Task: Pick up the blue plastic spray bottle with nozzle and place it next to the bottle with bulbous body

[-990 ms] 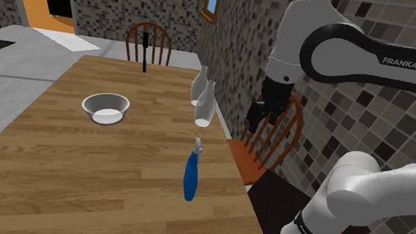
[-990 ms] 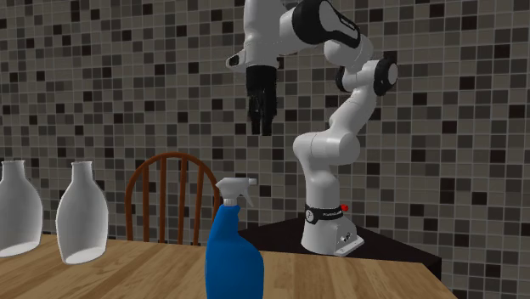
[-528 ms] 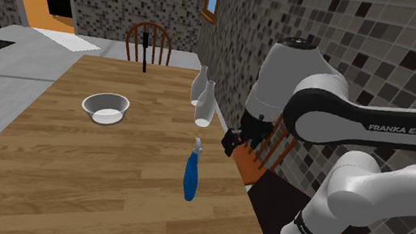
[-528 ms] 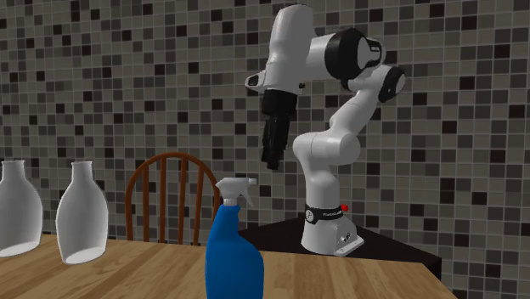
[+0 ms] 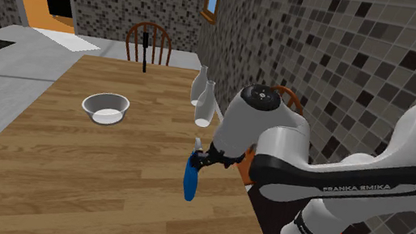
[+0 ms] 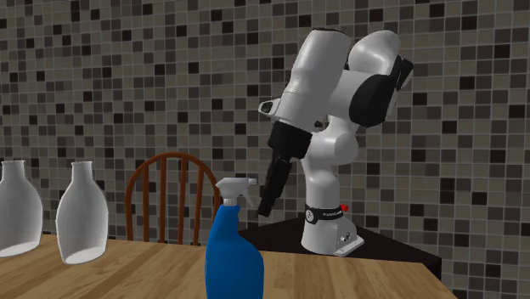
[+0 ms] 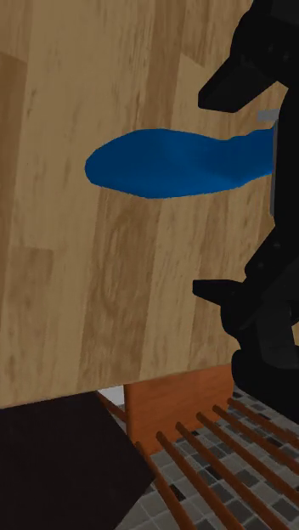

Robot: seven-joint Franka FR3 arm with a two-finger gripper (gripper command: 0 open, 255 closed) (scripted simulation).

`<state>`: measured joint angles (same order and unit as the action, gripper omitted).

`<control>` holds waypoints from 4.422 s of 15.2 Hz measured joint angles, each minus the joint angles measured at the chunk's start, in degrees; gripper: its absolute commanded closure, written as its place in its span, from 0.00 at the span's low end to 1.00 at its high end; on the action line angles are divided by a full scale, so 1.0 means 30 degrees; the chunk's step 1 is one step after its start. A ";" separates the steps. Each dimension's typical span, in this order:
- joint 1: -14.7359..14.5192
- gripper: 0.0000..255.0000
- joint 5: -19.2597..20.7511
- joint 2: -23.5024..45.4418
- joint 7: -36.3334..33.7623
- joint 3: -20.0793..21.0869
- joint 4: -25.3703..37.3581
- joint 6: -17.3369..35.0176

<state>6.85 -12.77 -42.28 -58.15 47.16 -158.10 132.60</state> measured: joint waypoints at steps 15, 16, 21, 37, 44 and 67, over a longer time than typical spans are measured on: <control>0.7426 0.00 0.2366 0.3772 -0.5552 0.8048 0.0800 0.5786; 0.7441 0.00 0.2370 0.3779 -0.5557 0.8063 0.0799 0.5799; 0.7454 1.00 0.2374 0.3784 -0.5560 0.8073 0.0797 0.5813; 0.5457 1.00 0.1876 0.2703 -0.4385 0.5577 0.1383 0.3735; 0.4049 1.00 0.1543 0.1566 -0.3366 0.3617 0.2022 0.1721; 0.2791 1.00 0.1890 -0.0503 -0.1122 -0.0208 0.5878 -0.4335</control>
<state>15.22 -7.10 -43.79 -61.52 46.54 -140.47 119.59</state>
